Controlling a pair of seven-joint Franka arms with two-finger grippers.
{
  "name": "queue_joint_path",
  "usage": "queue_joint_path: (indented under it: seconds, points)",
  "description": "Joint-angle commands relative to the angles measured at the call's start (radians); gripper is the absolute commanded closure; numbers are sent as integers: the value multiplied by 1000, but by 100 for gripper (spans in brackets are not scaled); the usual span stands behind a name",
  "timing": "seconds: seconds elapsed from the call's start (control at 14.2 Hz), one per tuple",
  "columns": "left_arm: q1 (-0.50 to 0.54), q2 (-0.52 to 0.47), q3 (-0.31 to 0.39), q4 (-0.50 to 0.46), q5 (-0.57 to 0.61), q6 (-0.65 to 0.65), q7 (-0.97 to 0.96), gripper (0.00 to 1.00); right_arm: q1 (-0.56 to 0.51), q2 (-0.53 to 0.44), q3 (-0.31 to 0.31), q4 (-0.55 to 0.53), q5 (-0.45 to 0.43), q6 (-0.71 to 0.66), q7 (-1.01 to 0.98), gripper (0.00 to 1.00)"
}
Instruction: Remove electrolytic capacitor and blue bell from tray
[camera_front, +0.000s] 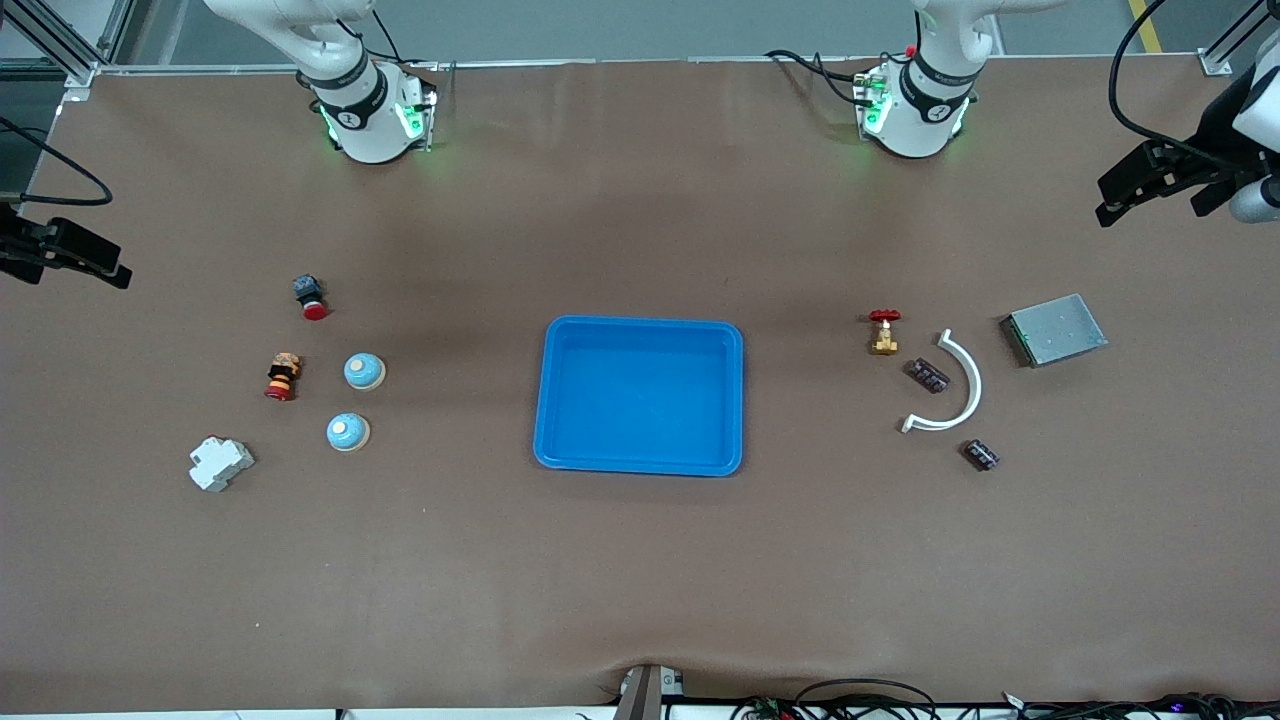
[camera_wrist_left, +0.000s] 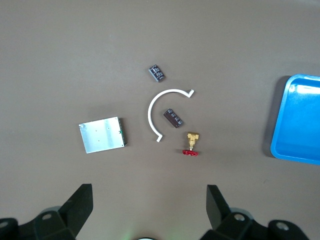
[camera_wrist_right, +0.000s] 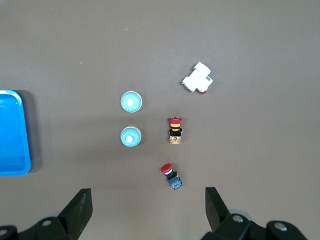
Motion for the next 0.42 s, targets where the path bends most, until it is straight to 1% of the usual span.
queue_joint_path:
  seconds: [0.0, 0.07, 0.21, 0.35]
  points:
    - [4, -11, -6, 5, -22, 6, 0, 0, 1, -22, 4, -26, 0, 13, 1, 0]
    - [4, -6, -6, 14, -25, 4, 2, 0, 5, -22, 4, -27, 0, 13, -1, 0]
    - [1, -3, -6, 14, -33, 3, -2, 0, 22, -22, -17, -29, 0, 13, 1, 0]
    - [-4, 2, -8, 15, -33, 0, 5, 0, 22, -22, -17, -32, 0, 18, 1, 0]
